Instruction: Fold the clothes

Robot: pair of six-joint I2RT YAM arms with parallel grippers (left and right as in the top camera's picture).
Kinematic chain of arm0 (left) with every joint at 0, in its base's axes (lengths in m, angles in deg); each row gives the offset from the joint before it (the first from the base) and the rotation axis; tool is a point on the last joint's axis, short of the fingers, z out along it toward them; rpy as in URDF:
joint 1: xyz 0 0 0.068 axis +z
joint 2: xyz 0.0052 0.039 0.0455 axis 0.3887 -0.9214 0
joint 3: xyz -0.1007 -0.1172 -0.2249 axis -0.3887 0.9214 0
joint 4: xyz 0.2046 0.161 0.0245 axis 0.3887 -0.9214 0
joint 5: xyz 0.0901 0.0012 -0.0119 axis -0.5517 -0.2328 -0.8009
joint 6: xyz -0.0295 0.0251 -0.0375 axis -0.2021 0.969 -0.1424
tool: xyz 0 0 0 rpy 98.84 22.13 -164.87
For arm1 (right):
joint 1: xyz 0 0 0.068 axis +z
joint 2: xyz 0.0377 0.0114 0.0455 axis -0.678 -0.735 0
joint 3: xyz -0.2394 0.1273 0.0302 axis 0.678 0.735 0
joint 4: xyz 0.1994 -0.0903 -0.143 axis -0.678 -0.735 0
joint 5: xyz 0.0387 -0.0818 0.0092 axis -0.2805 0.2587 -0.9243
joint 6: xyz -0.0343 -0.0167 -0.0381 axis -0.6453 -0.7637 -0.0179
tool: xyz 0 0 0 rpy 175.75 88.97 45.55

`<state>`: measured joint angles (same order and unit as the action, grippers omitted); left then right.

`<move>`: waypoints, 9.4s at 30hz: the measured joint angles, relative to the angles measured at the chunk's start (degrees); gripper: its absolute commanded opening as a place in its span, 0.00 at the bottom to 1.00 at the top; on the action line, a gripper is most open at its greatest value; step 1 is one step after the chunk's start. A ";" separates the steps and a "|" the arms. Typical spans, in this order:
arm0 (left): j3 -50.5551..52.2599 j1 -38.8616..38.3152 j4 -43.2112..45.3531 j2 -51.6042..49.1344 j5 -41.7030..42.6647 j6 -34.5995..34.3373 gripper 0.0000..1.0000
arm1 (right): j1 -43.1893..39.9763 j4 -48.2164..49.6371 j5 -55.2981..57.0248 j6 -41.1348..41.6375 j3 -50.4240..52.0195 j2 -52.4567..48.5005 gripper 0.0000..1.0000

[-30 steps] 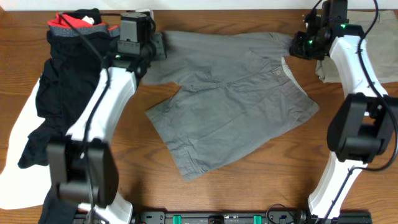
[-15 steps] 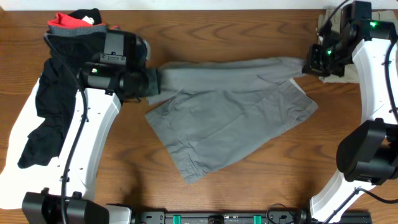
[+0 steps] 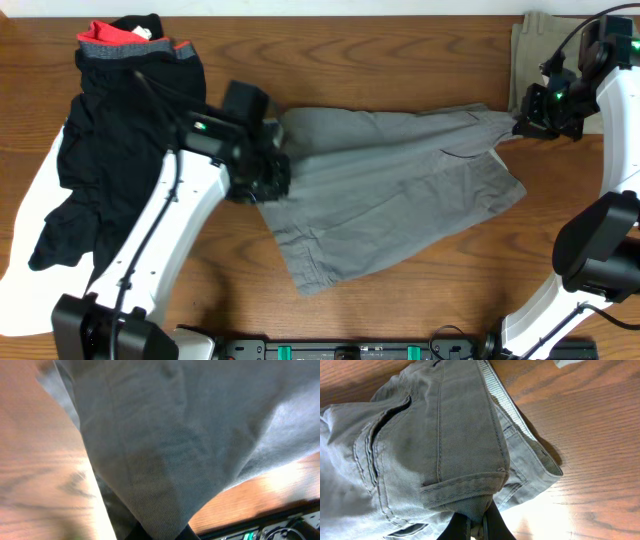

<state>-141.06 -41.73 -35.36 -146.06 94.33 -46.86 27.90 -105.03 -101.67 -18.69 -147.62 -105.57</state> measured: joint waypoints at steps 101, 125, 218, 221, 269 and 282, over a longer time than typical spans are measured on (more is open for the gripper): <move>1.86 9.03 5.44 2.19 -4.33 6.12 0.06 | 13.33 8.74 4.20 6.62 14.73 4.63 0.01; 19.76 2.03 5.07 0.26 8.63 6.10 0.72 | 9.97 17.81 7.89 6.43 26.99 4.63 0.54; 21.24 -3.72 15.41 0.04 5.35 4.59 0.06 | 30.05 30.01 1.73 10.71 43.89 5.55 0.02; 24.96 -6.58 15.45 0.00 5.84 4.52 0.06 | 29.18 30.27 1.57 10.73 43.89 5.55 0.01; 22.40 9.09 25.53 15.23 2.67 -5.55 0.06 | 33.79 37.22 2.91 5.35 42.27 5.57 0.01; 22.43 10.03 27.69 14.73 2.49 -5.99 0.06 | 36.17 49.70 5.33 6.91 45.11 5.16 0.01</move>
<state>-118.63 -31.69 -7.66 -131.33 96.82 -52.85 64.08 -55.33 -96.34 -11.79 -102.51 -100.41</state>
